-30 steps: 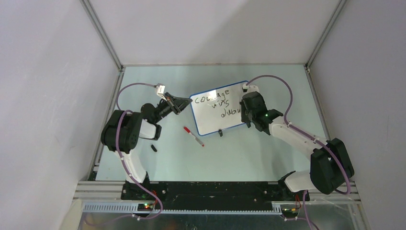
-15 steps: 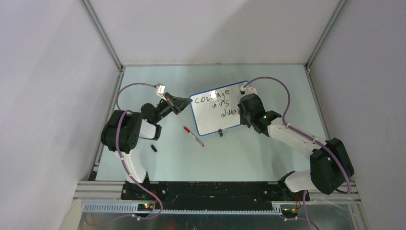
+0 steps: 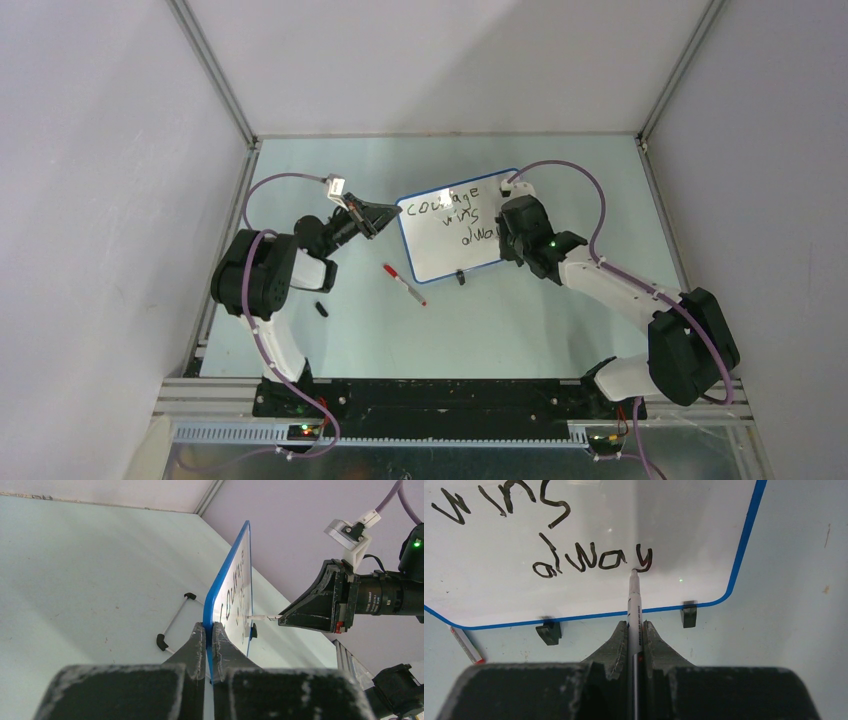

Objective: Write a sentence on the whiteboard

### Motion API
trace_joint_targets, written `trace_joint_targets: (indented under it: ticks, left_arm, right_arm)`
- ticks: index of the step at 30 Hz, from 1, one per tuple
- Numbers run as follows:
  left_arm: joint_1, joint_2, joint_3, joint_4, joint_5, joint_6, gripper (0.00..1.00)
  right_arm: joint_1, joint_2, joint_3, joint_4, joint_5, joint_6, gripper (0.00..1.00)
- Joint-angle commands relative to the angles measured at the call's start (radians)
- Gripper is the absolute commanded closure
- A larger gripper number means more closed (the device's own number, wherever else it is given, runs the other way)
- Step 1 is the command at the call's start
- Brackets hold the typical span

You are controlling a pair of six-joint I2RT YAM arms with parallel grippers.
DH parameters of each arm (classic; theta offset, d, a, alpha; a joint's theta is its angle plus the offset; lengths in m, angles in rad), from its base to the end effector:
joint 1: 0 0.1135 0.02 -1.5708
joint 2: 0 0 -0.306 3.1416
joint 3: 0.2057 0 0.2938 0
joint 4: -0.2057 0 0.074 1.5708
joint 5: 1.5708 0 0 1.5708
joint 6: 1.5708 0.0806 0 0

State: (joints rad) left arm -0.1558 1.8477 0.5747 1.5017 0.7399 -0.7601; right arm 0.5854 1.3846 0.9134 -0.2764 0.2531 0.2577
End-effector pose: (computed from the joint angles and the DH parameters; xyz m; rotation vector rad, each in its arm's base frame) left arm 0.3625 -0.1119 0.1808 0.2310 1.5060 -1.2386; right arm 0.3098 0.1812 0.2338 -0.2480 2.2799 0.1432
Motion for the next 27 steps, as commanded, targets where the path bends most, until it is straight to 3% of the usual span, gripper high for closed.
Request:
trace_joint_targets:
  ticks: [1,11,27]
  left_arm:
    - [0.004,-0.018,-0.012,0.029,0.020,0.047,1.00]
    - [0.004,-0.016,-0.010,0.029,0.021,0.046,1.00]
    - [0.003,-0.016,-0.011,0.029,0.021,0.047,1.00]
  right_arm:
    - [0.005,-0.031,0.010,0.023,-0.004,0.003,1.00]
    - [-0.022,-0.156,0.010,0.002,0.017,-0.009,1.00]
    - [-0.071,-0.091,0.010,0.053,0.003,0.001,1.00]
